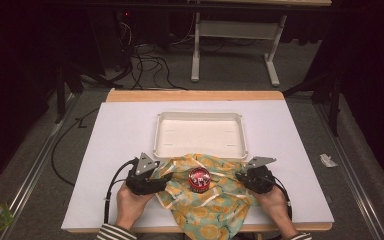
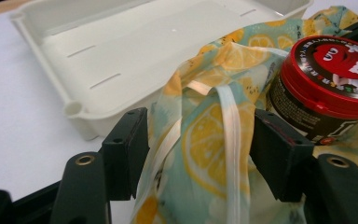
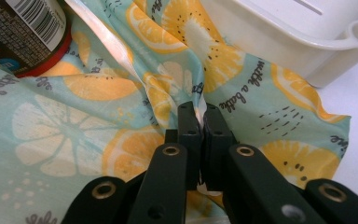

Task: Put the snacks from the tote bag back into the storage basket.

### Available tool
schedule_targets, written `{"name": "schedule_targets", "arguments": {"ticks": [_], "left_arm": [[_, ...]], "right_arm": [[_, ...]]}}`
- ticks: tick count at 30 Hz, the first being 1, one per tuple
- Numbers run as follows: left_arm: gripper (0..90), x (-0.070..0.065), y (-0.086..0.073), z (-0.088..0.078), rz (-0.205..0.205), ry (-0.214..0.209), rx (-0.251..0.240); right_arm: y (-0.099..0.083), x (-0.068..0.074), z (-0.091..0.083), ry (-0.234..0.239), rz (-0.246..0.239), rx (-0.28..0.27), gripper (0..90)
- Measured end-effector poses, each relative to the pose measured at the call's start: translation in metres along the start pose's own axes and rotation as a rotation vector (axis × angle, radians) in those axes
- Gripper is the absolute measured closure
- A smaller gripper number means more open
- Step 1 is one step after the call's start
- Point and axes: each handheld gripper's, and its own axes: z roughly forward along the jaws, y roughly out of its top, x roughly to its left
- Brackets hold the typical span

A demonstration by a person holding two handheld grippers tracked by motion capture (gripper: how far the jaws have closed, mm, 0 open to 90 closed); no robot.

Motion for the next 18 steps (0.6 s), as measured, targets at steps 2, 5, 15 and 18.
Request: {"name": "schedule_targets", "arguments": {"ticks": [2, 5, 15, 18], "left_arm": [[39.0, 0.001, 0.001, 0.009, 0.005, 0.012, 0.005], [42.6, 0.006, -0.001, 0.023, -0.015, 0.011, 0.047], [53.8, 0.009, -0.01, 0.038, -0.027, -0.025, 0.119], [57.7, 0.009, -0.011, 0.04, -0.02, -0.029, 0.128]], "right_arm": [[0.0, 0.0, 0.0, 0.003, -0.002, 0.002, 89.2], [0.0, 0.0, 0.0, 0.006, -0.004, -0.002, 88.6], [0.004, 0.004, -0.005, 0.006, -0.025, -0.024, 72.6], [0.008, 0.003, -0.014, -0.022, -0.031, -0.076, 64.2]]}}
